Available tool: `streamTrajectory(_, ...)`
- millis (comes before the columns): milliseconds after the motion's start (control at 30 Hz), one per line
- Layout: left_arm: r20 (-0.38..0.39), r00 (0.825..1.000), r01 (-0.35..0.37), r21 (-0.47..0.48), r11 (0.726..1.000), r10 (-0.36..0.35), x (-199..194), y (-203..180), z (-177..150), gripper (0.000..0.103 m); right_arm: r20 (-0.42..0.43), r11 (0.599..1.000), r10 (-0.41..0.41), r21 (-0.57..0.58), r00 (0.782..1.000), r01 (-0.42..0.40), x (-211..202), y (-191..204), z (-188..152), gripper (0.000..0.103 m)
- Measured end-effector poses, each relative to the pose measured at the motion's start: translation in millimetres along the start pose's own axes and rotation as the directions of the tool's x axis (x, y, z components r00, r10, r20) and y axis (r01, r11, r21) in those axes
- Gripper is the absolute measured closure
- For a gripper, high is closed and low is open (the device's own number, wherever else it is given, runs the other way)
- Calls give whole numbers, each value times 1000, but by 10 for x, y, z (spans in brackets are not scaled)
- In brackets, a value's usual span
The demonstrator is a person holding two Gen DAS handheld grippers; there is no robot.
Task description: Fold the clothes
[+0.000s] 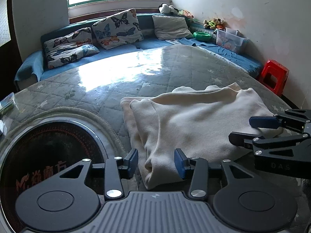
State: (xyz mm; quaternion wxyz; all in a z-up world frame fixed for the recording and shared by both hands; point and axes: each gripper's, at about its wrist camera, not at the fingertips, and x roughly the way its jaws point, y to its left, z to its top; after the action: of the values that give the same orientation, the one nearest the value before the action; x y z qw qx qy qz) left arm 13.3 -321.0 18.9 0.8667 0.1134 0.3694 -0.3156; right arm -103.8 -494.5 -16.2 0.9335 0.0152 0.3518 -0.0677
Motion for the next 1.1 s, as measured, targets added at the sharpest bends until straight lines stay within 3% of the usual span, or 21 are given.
streamTrajectory(1100, 48, 999, -11, -27, 1000, 12, -500, -96, -354, 12, 30, 1000, -22, 14, 999, 22, -308, 213, -274, 5)
